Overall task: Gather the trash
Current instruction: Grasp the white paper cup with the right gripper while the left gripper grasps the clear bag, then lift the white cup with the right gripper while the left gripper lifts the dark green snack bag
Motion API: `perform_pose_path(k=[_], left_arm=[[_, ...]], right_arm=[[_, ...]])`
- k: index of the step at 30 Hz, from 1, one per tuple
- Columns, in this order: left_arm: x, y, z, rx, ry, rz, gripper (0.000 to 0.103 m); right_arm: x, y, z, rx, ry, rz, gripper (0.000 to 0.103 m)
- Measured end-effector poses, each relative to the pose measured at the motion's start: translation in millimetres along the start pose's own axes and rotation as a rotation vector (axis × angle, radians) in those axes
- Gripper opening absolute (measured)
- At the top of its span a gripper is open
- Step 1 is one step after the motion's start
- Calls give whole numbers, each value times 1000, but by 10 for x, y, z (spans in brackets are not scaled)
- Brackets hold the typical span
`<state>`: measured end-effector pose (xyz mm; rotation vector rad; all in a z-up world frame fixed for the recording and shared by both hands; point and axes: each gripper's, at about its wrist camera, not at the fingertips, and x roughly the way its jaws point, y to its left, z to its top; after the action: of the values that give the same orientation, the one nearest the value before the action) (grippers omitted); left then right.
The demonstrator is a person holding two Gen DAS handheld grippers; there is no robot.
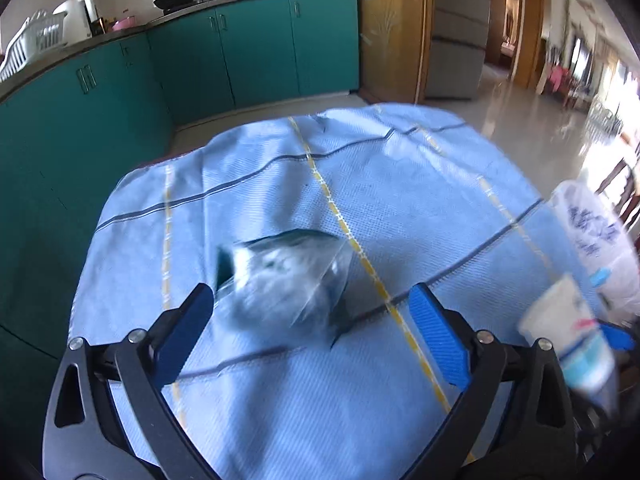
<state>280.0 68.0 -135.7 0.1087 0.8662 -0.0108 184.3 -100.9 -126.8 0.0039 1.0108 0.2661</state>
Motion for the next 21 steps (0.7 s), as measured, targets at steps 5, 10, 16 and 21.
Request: perform_pose_path(k=[5, 10, 16, 21], left_arm=[[136, -125, -35, 33, 27, 42, 74], [-119, -36, -100, -14, -18, -16, 64], [-761, 54, -267, -54, -120, 1, 64], [-1216, 90, -372, -71, -190, 14, 64]], right_arm=[[-67, 30, -48, -36, -21, -39, 84], [10, 49, 27, -32, -37, -53, 87], [106, 194, 145, -86, -66, -94, 88], [176, 267, 221, -118, -63, -106, 88]])
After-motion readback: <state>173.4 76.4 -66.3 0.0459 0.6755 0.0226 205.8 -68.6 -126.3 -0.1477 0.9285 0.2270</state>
